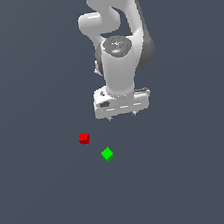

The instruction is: Stack the red cube on top of the green cube.

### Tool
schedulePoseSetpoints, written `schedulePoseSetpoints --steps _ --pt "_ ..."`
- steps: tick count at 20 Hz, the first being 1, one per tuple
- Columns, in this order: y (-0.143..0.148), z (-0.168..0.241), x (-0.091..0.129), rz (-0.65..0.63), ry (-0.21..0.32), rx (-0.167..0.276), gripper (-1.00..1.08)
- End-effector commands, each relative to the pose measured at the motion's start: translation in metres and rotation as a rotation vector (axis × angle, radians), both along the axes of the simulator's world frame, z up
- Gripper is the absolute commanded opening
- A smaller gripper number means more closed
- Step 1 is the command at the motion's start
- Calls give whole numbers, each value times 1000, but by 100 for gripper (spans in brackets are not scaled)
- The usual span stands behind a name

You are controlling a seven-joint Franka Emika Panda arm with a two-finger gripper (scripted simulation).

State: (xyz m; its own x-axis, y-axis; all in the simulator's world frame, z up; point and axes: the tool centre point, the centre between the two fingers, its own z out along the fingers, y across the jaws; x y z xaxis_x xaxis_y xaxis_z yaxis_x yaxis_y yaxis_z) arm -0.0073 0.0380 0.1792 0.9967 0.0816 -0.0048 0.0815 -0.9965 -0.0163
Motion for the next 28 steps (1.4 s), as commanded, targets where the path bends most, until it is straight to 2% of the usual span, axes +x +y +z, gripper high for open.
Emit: schedulePoseSetpoints --steps 1,5,8,20,24,28 --pt "0 0 0 0 0 0 100" --pt "-9 -5 0 -8 0 -1 100" --pt "-27 -15 0 -26 -1 -3 100" --pt "-161 -90 -7 -159 -4 -16 100" --pt "-187 -104 -10 -185 -4 -18 100" --pt "-197 -110 -11 -195 -5 -17 100"
